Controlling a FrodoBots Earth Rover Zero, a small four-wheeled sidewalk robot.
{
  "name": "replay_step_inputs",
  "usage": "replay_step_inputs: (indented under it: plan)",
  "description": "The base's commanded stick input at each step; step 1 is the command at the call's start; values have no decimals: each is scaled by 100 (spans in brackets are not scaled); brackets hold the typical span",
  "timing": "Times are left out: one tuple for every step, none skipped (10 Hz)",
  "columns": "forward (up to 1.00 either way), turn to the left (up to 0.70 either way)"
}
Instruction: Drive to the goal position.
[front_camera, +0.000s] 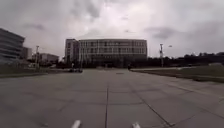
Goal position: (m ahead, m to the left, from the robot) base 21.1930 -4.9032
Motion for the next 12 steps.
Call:
replay_step_inputs:
  plan:
    - [70, 0]
    - [70, 0]
    - [70, 0]
    - [70, 0]
    - [70, 0]
    - [70, 0]
    - [70, 0]
    - [70, 0]
    - [70, 0]
    - [70, 0]
    - [70, 0]
    - [70, 0]
